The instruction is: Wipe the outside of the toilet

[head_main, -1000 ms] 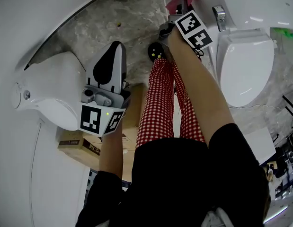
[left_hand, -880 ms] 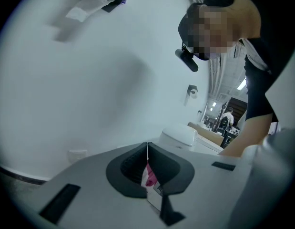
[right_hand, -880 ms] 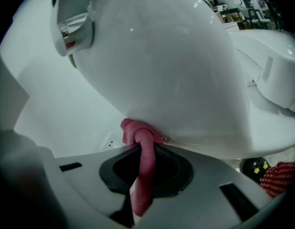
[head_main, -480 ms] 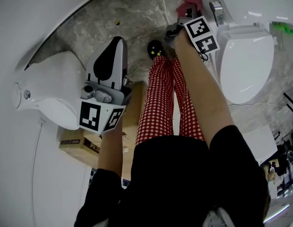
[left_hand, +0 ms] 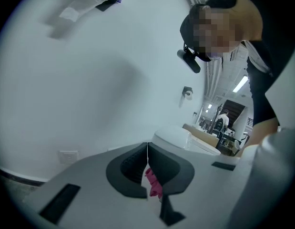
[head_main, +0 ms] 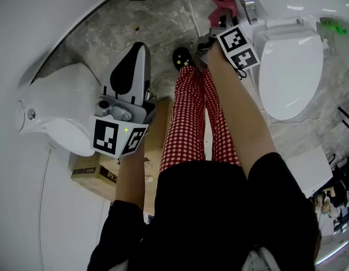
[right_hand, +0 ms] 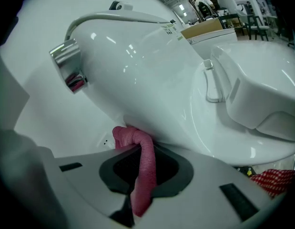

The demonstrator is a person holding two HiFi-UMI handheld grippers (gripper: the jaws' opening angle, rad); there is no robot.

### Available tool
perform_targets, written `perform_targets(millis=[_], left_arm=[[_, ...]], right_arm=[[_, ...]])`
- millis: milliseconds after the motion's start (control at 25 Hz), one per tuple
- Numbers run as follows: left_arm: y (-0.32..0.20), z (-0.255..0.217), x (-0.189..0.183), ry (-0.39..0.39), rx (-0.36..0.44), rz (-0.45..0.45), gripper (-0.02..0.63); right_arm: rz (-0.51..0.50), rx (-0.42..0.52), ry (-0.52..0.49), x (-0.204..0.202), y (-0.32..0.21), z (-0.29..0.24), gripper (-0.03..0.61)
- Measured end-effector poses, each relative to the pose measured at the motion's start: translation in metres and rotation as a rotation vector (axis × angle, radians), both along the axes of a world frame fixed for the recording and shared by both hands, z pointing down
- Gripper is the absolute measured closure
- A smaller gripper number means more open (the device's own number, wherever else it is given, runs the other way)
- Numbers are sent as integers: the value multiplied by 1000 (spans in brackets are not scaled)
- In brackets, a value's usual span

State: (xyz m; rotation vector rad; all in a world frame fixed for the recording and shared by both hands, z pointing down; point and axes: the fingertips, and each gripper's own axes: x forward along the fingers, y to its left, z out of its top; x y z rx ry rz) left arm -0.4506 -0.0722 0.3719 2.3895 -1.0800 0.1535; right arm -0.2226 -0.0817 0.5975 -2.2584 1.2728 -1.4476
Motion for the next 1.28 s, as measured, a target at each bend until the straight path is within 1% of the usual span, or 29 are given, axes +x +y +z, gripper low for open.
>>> perform_targets(millis=[360, 640, 720, 760, 920, 1080, 1280], left_arm=[[9, -7, 10, 7, 9, 17, 603], [10, -13, 14, 4, 24, 27, 603], [10, -14, 14, 2, 28, 28, 603], [11, -15, 15, 1, 30, 30, 603], [12, -19, 20, -2, 32, 37, 603], [10, -27, 30, 11, 44, 42, 603], [11, -43, 41, -4, 64, 77, 603]], right_arm=[[31, 0, -13, 7, 32, -8, 523], [-2, -32, 21, 18, 57, -9, 523], [-42, -30, 36, 17, 57, -13, 523], [-80, -24, 45, 14, 56, -17, 523], [-267, 26, 95, -7, 50, -34, 523], [-329, 83, 95, -18, 49, -58, 523], [-393, 118, 127, -20, 51, -93, 523]])
